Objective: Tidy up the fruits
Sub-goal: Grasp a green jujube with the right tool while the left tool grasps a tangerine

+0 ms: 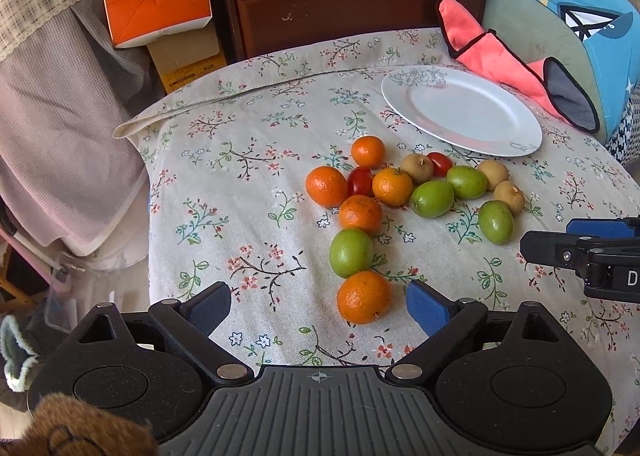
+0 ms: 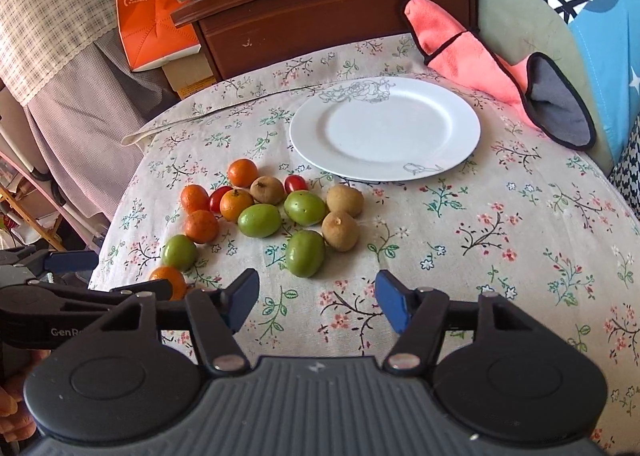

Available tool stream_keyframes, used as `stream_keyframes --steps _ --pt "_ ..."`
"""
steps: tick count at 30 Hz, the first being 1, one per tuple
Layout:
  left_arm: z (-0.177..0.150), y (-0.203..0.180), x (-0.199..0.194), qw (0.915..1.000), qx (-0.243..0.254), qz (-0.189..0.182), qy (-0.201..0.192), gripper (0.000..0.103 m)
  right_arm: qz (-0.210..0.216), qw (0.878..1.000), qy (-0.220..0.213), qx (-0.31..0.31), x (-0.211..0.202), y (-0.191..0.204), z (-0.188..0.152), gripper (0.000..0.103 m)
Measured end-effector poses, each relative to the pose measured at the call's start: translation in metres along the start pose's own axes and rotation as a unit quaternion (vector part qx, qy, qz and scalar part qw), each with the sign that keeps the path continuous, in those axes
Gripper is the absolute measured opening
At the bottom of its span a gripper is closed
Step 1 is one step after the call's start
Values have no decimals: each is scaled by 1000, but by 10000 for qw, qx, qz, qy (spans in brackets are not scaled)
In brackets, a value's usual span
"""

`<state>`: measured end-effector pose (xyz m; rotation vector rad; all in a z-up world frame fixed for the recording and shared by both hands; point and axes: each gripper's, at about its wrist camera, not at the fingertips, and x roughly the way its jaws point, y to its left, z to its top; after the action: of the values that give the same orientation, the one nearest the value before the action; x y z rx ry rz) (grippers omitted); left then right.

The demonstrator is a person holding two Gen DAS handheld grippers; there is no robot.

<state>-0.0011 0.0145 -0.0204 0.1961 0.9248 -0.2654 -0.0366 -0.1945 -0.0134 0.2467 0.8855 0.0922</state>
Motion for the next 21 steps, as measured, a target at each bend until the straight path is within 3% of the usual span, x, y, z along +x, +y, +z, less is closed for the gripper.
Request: stream_keyframes --steps 5,21 --pt "0 -1 3 10000 -35 -69 12 80 50 9998 108 131 14 1 0 48" --pt "-1 -4 11 9997 -138 -192 23 62 65 9997 90 210 39 7 5 33"
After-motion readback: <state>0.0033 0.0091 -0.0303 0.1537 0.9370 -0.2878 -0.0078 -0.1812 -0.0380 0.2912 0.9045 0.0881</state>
